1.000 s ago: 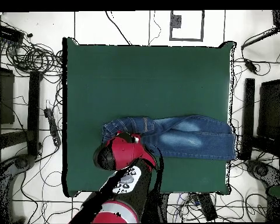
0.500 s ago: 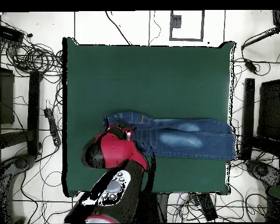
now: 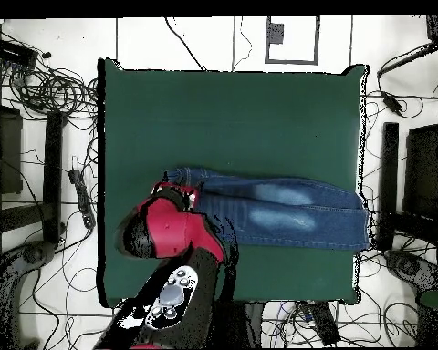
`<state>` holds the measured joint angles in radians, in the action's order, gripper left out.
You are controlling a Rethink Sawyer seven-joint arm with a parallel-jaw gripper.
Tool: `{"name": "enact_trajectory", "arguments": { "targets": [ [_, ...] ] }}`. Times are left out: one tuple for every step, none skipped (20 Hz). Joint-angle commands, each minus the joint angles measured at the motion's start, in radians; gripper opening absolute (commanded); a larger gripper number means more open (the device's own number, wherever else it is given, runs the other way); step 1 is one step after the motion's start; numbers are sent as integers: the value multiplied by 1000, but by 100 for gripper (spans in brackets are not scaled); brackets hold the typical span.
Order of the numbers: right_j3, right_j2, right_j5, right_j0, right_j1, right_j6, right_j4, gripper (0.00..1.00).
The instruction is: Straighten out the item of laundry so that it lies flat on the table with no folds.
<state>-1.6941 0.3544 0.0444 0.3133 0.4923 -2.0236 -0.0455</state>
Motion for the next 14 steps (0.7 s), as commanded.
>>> {"name": "enact_trajectory", "arguments": {
  "targets": [
    [70,-188,-241,-80,-167,-158,24,100],
    [76,-186,-249,-82,-175,-148,29,100],
    [75,-181,-250,-79,-176,-144,27,100],
    [76,-170,-239,-71,-176,-134,24,100],
    [72,-168,-242,-71,-174,-130,22,100],
    [66,-173,-245,-76,-174,-130,24,100],
    [60,-178,-249,-80,-173,-131,25,100],
    [48,-202,-228,-99,-167,-133,26,100],
    [45,-205,-233,-101,-167,-133,27,100],
    [30,-233,-197,-122,-157,-135,23,100],
    [24,-245,-181,-130,-148,-131,25,100],
    [6,-254,-144,-132,-123,-134,15,100],
    [-8,-266,-129,-138,-107,-138,12,100],
    [-34,-278,-90,-139,-71,-144,0,100]
  ]
}}
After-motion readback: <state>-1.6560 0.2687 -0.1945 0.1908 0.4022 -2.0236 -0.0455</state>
